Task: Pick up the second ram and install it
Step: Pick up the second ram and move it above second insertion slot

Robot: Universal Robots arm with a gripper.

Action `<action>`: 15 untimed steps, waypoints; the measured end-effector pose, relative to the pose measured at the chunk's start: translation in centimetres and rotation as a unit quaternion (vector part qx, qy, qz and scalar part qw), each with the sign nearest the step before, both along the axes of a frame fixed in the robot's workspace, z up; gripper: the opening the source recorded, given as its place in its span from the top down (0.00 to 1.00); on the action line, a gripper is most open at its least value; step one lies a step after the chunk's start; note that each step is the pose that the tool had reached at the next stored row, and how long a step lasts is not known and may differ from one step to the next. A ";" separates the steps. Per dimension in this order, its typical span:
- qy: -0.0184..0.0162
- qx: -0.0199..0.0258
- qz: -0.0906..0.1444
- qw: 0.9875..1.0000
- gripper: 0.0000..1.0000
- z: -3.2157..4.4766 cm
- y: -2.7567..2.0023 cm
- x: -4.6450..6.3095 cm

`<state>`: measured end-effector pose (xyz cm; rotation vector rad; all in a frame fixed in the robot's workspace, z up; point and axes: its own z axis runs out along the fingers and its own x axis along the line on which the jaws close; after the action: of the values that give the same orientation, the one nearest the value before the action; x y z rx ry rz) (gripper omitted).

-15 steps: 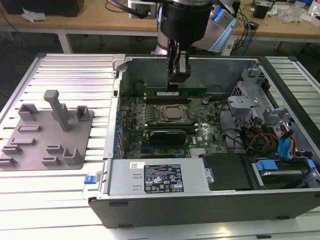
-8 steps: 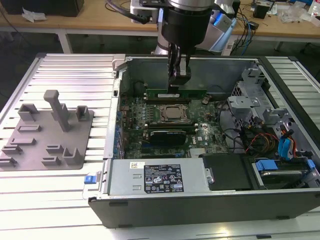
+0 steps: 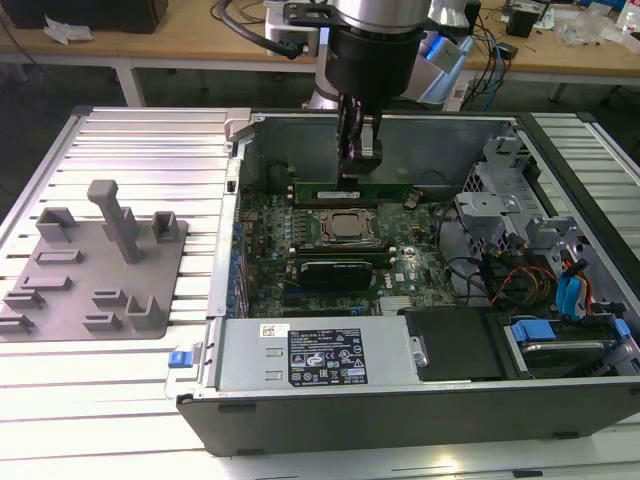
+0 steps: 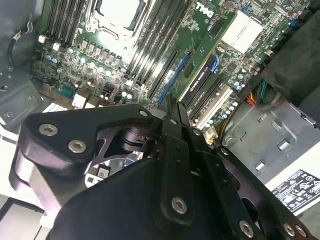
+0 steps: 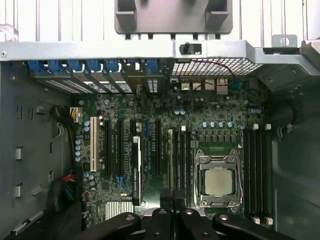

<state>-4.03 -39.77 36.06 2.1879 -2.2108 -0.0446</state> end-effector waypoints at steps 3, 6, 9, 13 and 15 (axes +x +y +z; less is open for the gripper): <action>0.000 -0.001 0.000 1.000 0.91 -0.48 0.38 0.1; 0.000 -0.001 0.000 1.000 0.91 -0.82 0.68 0.1; 0.000 -0.001 0.000 1.000 0.91 -1.36 1.12 0.3; 0.000 -0.002 0.000 1.000 0.91 -2.46 2.04 0.6; 0.000 -0.003 0.000 1.000 0.91 -3.01 2.47 0.8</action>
<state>-3.24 -37.30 33.05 2.1854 -2.2084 -0.0389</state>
